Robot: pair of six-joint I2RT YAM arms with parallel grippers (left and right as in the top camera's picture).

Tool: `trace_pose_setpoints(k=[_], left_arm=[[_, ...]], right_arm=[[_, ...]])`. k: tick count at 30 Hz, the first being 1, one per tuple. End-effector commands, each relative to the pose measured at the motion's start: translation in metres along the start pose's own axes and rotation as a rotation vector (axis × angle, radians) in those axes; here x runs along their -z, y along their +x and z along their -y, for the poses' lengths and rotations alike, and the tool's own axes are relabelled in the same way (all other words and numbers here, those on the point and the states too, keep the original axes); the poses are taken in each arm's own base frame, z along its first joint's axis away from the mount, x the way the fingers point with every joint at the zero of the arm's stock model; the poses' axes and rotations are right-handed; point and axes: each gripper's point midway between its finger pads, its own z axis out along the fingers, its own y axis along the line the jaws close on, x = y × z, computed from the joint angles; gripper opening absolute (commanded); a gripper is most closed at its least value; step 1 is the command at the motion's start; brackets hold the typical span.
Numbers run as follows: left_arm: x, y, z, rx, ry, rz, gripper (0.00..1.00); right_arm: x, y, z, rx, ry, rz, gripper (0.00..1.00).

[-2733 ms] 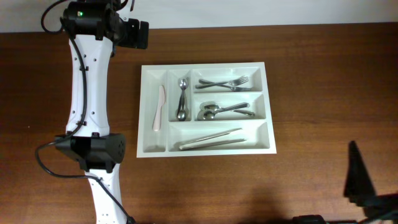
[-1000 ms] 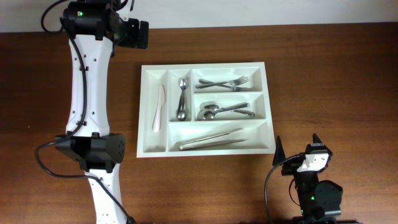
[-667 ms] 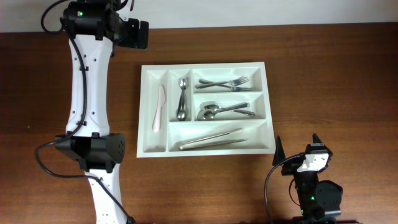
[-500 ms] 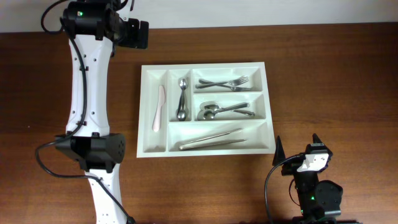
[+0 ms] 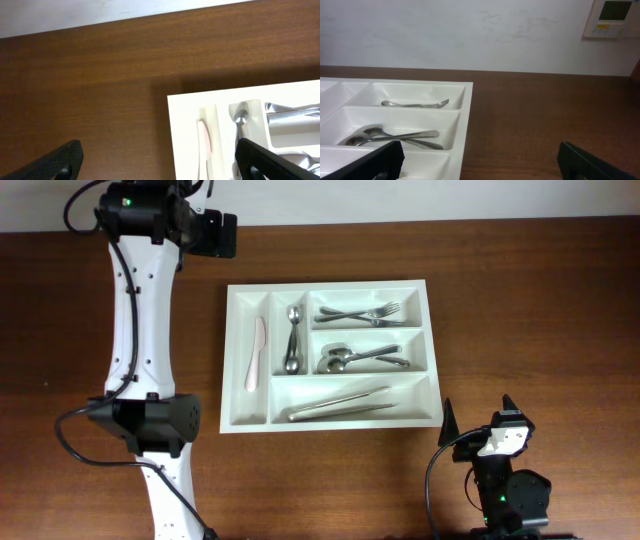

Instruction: Pack container

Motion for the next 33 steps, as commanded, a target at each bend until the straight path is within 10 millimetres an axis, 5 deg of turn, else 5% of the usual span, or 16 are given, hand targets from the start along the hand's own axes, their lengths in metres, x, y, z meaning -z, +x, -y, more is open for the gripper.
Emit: trace_pose_setpoints(k=[1, 2, 5, 7, 8, 9, 11, 12, 16, 20, 24, 29, 33], left_arm=[[0.039, -0.012, 0.008, -0.006, 0.009, 0.085, 0.99], [0.056, -0.015, 0.015, -0.016, 0.017, 0.117, 0.99], [0.168, -0.022, 0.057, -0.086, 0.09, 0.33, 0.99], [0.218, -0.016, 0.073, -0.116, 0.131, 0.422, 0.99], [0.269, -0.005, 0.085, -0.143, 0.178, 0.517, 0.99], [0.298, 0.004, 0.089, -0.155, 0.205, 0.572, 0.99], [0.346, 0.021, 0.091, -0.169, 0.25, 0.665, 0.99], [0.387, 0.04, 0.084, -0.17, 0.281, 0.749, 0.99], [0.46, 0.093, 0.049, -0.138, 0.3, 0.909, 0.99], [0.476, 0.132, 0.017, -0.148, 0.189, 0.948, 0.99], [0.462, 0.173, -0.02, -0.079, 0.02, 0.901, 0.99], [0.422, 0.221, -0.03, -0.038, -0.07, 0.822, 0.99], [0.367, 0.241, -0.023, 0.001, -0.097, 0.827, 0.99]], right_arm=[[0.0, 0.002, 0.002, -0.002, 0.012, 0.002, 0.99], [0.0, 0.002, 0.002, -0.002, 0.012, 0.002, 0.99], [0.0, 0.002, 0.002, -0.002, 0.013, 0.001, 0.99], [0.0, 0.002, 0.002, -0.002, 0.013, 0.002, 0.98], [0.0, 0.002, 0.002, -0.002, 0.012, 0.001, 0.99], [0.0, 0.002, 0.002, -0.002, 0.012, 0.002, 0.99], [0.0, 0.002, 0.002, -0.002, 0.012, 0.001, 0.99], [0.0, 0.002, 0.002, -0.002, 0.012, 0.001, 0.99], [0.0, 0.002, 0.002, -0.002, 0.012, 0.001, 0.99], [0.0, 0.002, 0.002, -0.002, 0.012, 0.002, 0.99], [0.0, 0.002, 0.002, -0.002, 0.013, 0.001, 0.99], [0.0, 0.002, 0.002, -0.002, 0.012, 0.001, 0.98], [0.0, 0.002, 0.002, -0.002, 0.013, 0.001, 0.99]])
